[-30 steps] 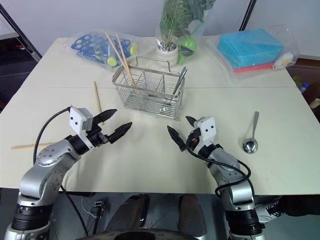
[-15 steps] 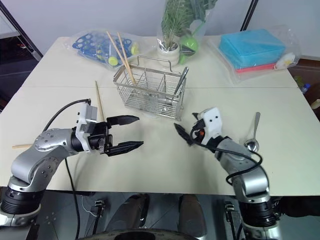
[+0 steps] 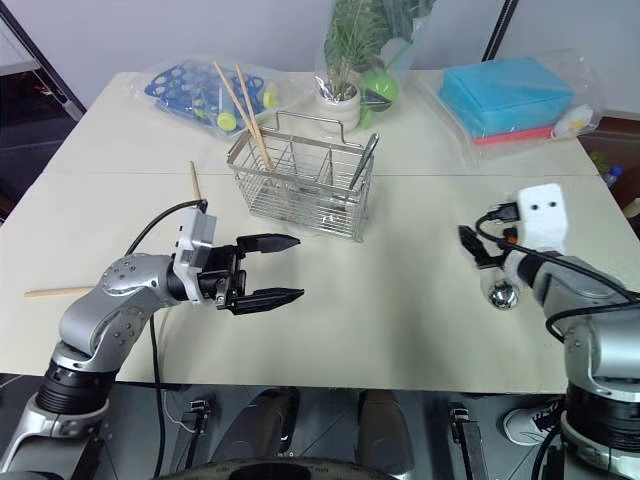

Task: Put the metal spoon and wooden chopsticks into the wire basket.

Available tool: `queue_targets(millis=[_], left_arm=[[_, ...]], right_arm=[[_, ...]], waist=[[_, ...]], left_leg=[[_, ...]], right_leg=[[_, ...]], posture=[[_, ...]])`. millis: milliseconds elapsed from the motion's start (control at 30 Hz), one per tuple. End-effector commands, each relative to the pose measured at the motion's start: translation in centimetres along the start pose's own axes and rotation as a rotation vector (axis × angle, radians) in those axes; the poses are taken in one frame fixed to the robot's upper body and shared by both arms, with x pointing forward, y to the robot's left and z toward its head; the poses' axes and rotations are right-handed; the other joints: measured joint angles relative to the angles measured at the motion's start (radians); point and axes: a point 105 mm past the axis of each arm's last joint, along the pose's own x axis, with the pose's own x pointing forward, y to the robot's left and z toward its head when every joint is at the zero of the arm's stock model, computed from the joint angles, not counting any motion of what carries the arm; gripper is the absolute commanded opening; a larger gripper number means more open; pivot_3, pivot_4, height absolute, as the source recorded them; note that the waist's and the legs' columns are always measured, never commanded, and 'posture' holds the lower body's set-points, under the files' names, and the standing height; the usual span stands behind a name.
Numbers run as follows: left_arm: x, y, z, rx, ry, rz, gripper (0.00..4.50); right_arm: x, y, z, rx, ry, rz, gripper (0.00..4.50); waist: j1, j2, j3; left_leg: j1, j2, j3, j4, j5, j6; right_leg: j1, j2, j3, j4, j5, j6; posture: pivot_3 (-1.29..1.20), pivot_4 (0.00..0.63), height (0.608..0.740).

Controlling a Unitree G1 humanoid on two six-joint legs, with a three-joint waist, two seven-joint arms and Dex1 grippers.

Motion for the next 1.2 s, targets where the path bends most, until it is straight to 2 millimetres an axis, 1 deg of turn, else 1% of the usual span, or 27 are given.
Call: queue_targets(millis=[33, 133, 233, 433, 600, 833, 1033, 1200], left_arm=[[0.5, -0.2, 0.6, 0.041, -0.02, -0.032, 4.28], [0.8, -0.2, 0.6, 0.043, -0.026, -0.029, 4.28], [1.0, -0.1, 0.4, 0.041, -0.031, -0.02, 4.28], [1.1, 0.2, 0.4, 0.046, -0.042, 0.006, 4.28], [1.2, 0.1, 0.2, 0.049, -0.042, 0.021, 4.28], [1.5, 0.0, 0.4, 0.055, -0.056, 0.058, 4.28], [1.4, 0.1, 0.7, 0.062, -0.06, 0.087, 4.28], [1.2, -0.1, 0.6, 0.057, -0.056, 0.086, 4.28]], right_arm=[[-0.9, -2.8, 0.7, 0.034, -0.001, -0.123, 4.5], [-1.4, -4.0, 0.0, 0.069, 0.031, -0.174, 4.5], [-1.5, -4.1, -0.5, 0.103, 0.056, -0.193, 4.5], [-1.2, -3.3, -1.9, 0.155, 0.108, -0.181, 4.5], [-0.2, -2.4, -2.7, 0.227, 0.15, -0.152, 4.5], [0.8, -2.0, -4.1, 0.31, 0.205, -0.142, 4.5], [1.6, -1.9, -5.1, 0.327, 0.233, -0.138, 4.5], [2.1, -1.3, -5.2, 0.309, 0.244, -0.118, 4.5]], waist=[[-0.001, 0.0, 0.0], [-0.002, 0.0, 0.0], [-0.003, 0.0, 0.0], [-0.002, 0.0, 0.0], [-0.004, 0.0, 0.0], [-0.003, 0.0, 0.0], [-0.004, 0.0, 0.0], [-0.006, 0.0, -0.001]], left_leg=[[0.0, 0.0, 0.0, 0.0, 0.0, 0.0], [0.0, 0.0, 0.0, 0.0, 0.0, 0.0], [0.0, 0.0, 0.0, 0.0, 0.0, 0.0], [0.0, 0.0, 0.0, 0.001, 0.0, 0.0], [0.0, 0.0, 0.001, 0.001, 0.0, 0.0], [0.0, 0.0, 0.001, 0.001, 0.0, 0.0], [0.001, 0.0, 0.001, 0.001, 0.0, 0.0], [0.001, 0.0, 0.001, 0.002, 0.0, 0.0]], right_leg=[[0.0, 0.0, 0.0, 0.0, 0.0, 0.0], [0.0, 0.0, 0.0, 0.0, 0.0, 0.0], [0.0, 0.0, 0.0, 0.0, 0.0, 0.0], [0.0, 0.0, 0.0, 0.0, 0.001, 0.001], [0.0, 0.0, 0.0, 0.0, 0.001, 0.001], [0.0, 0.0, 0.0, 0.0, 0.001, 0.001], [0.0, 0.0, 0.001, 0.0, 0.002, 0.002], [0.001, 0.0, 0.001, 0.0, 0.002, 0.002]], posture=[[0.0, 0.15, 0.74], [0.0, 0.15, 0.74], [0.0, 0.15, 0.74], [0.0, 0.15, 0.74], [0.0, 0.15, 0.74], [0.0, 0.15, 0.74], [0.0, 0.15, 0.74], [0.0, 0.15, 0.74]])
